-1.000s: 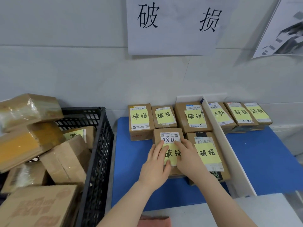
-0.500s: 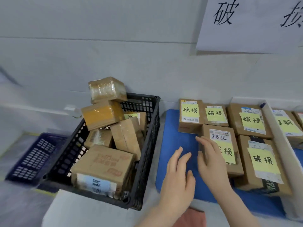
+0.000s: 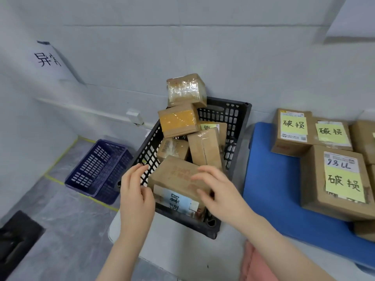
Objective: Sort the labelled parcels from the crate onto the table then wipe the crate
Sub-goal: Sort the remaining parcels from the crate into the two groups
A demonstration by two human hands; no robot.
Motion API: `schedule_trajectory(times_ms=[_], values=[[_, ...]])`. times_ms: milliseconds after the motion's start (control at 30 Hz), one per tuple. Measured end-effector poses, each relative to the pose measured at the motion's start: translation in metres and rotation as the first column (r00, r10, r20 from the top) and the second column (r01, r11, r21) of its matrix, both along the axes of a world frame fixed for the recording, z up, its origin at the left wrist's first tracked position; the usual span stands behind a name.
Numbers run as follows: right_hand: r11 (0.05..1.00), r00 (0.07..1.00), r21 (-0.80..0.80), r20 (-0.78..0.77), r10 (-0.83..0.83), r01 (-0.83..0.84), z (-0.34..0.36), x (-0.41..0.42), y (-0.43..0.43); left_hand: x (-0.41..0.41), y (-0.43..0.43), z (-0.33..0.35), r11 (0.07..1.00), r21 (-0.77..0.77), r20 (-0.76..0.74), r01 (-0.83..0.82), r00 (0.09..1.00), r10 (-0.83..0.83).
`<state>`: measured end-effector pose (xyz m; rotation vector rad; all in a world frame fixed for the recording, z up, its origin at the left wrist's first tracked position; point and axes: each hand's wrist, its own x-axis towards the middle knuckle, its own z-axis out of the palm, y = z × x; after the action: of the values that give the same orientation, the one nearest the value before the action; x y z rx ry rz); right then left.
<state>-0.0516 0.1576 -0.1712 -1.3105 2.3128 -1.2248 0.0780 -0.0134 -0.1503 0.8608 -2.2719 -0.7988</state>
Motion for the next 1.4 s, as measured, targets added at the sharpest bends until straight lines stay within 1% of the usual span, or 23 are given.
schedule_trajectory(times_ms=[100,167,267,333,400,467,500,600,700,833,933,1033,1133,1200,1300,1400], values=[[0.978,0.985,0.145,-0.067,0.159,-0.148,-0.010,0.006,-0.023,0.012,-0.010,-0.012,1.000,-0.016,0.055,0.023,0.998,-0.022],[0.950,0.968,0.254,-0.122,0.220,-0.184,-0.017,0.007,-0.033,0.017,-0.006,-0.021,0.999,-0.002,0.068,0.041,0.997,-0.041],[0.925,0.941,0.318,-0.191,0.278,-0.209,-0.023,0.002,-0.040,0.024,0.008,-0.040,0.998,0.013,0.097,0.064,0.993,-0.065],[0.934,0.944,0.286,-0.188,0.273,-0.213,-0.021,-0.005,-0.041,0.027,0.016,-0.052,0.998,0.020,0.142,0.064,0.988,-0.066],[0.962,0.965,0.203,-0.149,0.214,-0.182,-0.018,-0.014,-0.040,0.027,0.021,-0.058,0.999,0.004,0.192,0.042,0.981,-0.042],[0.979,0.980,0.135,-0.109,0.168,-0.153,-0.013,-0.025,-0.040,0.024,0.026,-0.056,0.999,-0.023,0.210,0.029,0.977,-0.024],[0.981,0.982,0.125,-0.098,0.159,-0.146,-0.011,-0.031,-0.041,0.022,0.028,-0.055,0.999,-0.024,0.200,0.021,0.980,-0.016],[0.981,0.989,0.131,-0.020,0.150,-0.146,-0.005,-0.043,-0.045,0.014,0.044,-0.048,0.999,0.053,0.169,0.015,0.985,-0.024],[0.981,0.988,0.121,0.062,0.144,-0.151,0.002,-0.046,-0.048,0.002,0.065,-0.048,0.997,0.074,0.225,0.032,0.973,-0.048],[0.988,0.983,0.054,0.116,0.140,-0.146,0.002,-0.043,-0.048,-0.017,0.073,-0.053,0.994,0.100,0.236,-0.038,0.972,0.014],[0.994,0.977,0.010,0.184,0.107,-0.111,-0.004,-0.038,-0.045,-0.022,0.072,-0.054,0.993,0.103,0.184,-0.055,0.982,0.035],[0.996,0.969,0.020,0.232,0.084,-0.092,-0.009,-0.032,-0.042,-0.020,0.070,-0.062,0.998,0.053,0.174,-0.045,0.984,0.035],[0.995,0.960,-0.011,0.261,0.100,-0.101,-0.012,-0.030,-0.044,-0.018,0.062,-0.063,0.998,-0.062,0.176,0.012,0.984,-0.001],[0.996,0.938,-0.063,0.338,0.080,-0.062,-0.012,-0.032,-0.044,-0.021,0.053,-0.060,0.990,-0.106,0.138,0.095,0.987,-0.080],[0.989,0.864,-0.143,0.501,0.047,0.028,-0.011,-0.036,-0.043,-0.028,0.034,-0.053,0.969,-0.081,0.040,0.235,0.972,-0.232],[0.987,0.871,-0.150,0.491,0.025,0.056,-0.013,-0.036,-0.045,-0.036,0.011,-0.047,0.947,-0.005,0.012,0.321,0.947,-0.321]])
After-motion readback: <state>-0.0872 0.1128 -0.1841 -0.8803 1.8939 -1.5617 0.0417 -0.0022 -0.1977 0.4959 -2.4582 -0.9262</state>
